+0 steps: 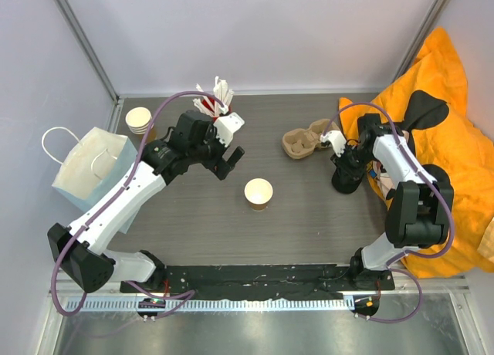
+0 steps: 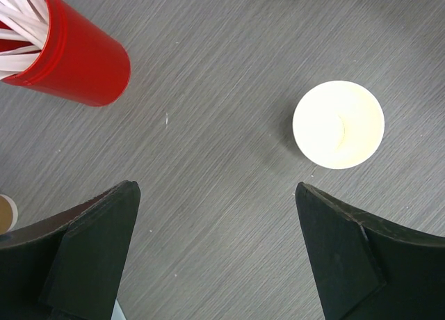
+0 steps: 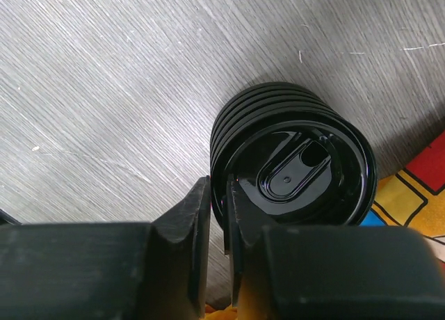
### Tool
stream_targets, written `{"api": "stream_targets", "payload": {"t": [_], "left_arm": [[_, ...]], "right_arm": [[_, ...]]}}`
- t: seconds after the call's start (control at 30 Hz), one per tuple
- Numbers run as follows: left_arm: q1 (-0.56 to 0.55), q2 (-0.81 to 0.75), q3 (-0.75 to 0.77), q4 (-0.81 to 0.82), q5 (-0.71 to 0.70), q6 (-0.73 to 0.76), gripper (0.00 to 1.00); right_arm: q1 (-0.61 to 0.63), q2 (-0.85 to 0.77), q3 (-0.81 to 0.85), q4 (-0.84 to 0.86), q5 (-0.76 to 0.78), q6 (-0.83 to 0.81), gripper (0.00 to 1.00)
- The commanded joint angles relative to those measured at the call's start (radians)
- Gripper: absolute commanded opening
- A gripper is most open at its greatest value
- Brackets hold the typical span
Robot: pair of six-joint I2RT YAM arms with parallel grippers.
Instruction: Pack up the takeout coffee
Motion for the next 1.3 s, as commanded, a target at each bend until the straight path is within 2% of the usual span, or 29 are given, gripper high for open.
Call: {"api": "stream_targets", "payload": {"t": [0.0,0.17,0.27,0.73,0.87,1.27], "left_arm": [[0.006,-0.034,0.0,0.041,0.021,-0.014,1.0],[0.006,-0.029,0.003,0.041,0.03,-0.017,1.0],[0.006,-0.029,0.005,0.041,0.03,-0.017,1.0],[0.006,-0.035,0.006,0.039,0.035,-0.018,1.0],[0.006,-0.032,0.009,0.041,0.04,-0.02,1.0],[0.006,0.004,0.081,0.032,0.024,0.061,1.0]], "right_arm": [[-0.008,0.005,0.04,-0.016,-0.031,-0.009,0.16],[-0.008,-0.018,0.049,-0.029,-0.038,-0.006,0.14],[-0.008,-0.035,0.045,-0.034,-0.031,-0.011,0.24],[-0.008,-0.024,0.026,-0.019,-0.022,0.0,0.15],[-0.008,-0.031,0.037,-0.016,-0.021,0.011,0.05],[-0.008,-0.09,0.17,-0.108,-0.082,0.04,0.04]]}}
